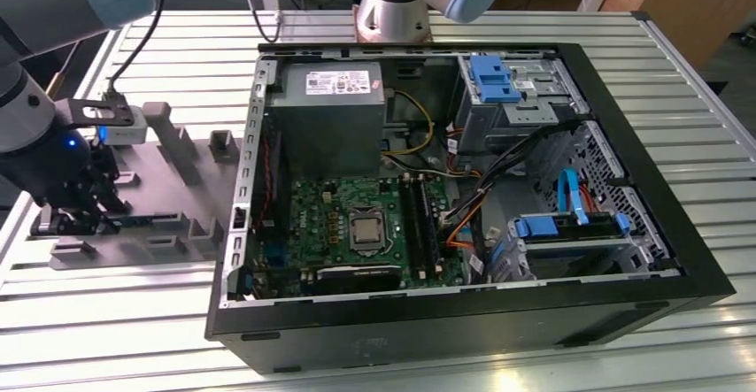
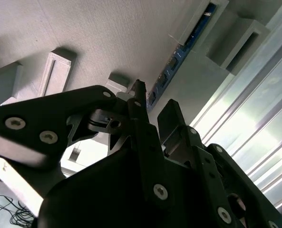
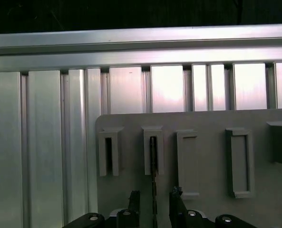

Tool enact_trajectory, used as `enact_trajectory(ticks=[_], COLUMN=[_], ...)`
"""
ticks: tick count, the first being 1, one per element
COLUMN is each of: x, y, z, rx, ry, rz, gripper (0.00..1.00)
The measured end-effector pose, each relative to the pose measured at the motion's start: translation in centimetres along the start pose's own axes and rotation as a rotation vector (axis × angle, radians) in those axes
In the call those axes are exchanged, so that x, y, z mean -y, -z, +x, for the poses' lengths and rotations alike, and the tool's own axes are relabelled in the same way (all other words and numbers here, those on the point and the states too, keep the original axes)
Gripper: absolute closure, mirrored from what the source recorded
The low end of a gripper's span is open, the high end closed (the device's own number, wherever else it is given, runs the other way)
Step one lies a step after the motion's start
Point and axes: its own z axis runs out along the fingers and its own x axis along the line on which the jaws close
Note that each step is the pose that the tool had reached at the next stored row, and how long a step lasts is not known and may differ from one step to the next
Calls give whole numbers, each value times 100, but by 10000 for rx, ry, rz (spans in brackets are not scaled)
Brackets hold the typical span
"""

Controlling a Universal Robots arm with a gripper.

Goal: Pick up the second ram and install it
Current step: 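Pick up the second ram and move it above second insertion slot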

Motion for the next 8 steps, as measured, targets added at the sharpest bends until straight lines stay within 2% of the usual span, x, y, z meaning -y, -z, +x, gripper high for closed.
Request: enact_trajectory(ticks=[4,5,8], x=[0,0,9], y=[-1,-1,-3], z=[0,0,-1], rx=[0,0,1], ry=[0,0,-1], rz=[0,1,3], gripper=[64,71,71])
